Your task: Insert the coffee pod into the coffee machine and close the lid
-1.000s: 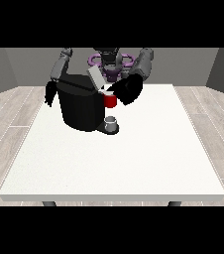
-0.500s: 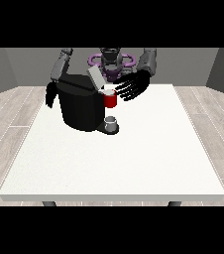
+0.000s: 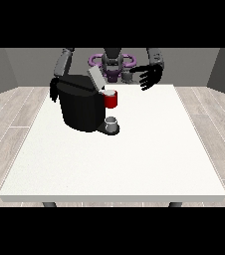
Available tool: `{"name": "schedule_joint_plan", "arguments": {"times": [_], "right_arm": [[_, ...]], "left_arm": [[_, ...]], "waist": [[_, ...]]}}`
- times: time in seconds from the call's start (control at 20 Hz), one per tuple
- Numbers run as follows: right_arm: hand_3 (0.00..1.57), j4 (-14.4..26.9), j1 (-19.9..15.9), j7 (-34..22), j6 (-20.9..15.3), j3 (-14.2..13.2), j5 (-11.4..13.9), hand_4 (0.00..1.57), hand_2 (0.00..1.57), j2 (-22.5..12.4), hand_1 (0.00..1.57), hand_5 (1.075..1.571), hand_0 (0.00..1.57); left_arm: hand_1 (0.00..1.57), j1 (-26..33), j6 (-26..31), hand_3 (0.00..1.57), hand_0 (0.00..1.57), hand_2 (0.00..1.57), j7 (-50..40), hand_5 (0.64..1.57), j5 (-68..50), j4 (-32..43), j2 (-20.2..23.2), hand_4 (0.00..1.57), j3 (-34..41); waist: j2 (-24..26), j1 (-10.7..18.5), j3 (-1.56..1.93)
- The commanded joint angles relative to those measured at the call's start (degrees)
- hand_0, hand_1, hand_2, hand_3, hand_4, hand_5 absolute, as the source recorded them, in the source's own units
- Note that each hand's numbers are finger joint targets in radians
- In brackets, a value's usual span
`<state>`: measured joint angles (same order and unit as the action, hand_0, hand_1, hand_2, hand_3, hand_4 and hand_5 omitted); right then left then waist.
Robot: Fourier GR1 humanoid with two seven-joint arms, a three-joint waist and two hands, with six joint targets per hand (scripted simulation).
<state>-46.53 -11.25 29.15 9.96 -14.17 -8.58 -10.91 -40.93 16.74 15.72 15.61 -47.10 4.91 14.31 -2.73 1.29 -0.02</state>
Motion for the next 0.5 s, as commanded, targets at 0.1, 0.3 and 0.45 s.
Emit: {"name": "schedule_joint_plan", "arguments": {"times": [0.1, 0.3, 0.45], "right_arm": [[0.0, -3.74, 6.86, -1.34, 0.58, 2.71, 0.94, 0.08, 0.0, 1.93, 0.0, 1.571, 0.0], [0.0, -9.65, 11.27, -3.23, -1.53, 9.36, 5.31, 0.09, 0.0, 6.5, 0.0, 1.571, 0.0], [0.0, -17.71, 10.24, -9.19, -5.4, 16.9, 10.61, 0.0, 0.0, 10.54, 0.0, 1.571, 0.0]], "left_arm": [[0.0, 16.24, 3.32, 0.0, 0.0, 0.0, 5.89, 1.571, -3.34, 0.25, -2.45, 0.37, 0.47], [0.0, 24.55, 4.9, 0.0, 0.0, 0.0, 6.95, 1.571, -3.7, 0.68, -0.08, 0.28, 1.26], [0.0, 25.8, 5.96, 0.0, 0.0, 0.0, 4.96, 1.571, -6.15, 2.5, 2.19, 0.32, 4.23]], "waist": [[10.85, 0.62, -0.04], [17.83, 0.42, -0.05], [20.02, -4.39, -0.12]]}}
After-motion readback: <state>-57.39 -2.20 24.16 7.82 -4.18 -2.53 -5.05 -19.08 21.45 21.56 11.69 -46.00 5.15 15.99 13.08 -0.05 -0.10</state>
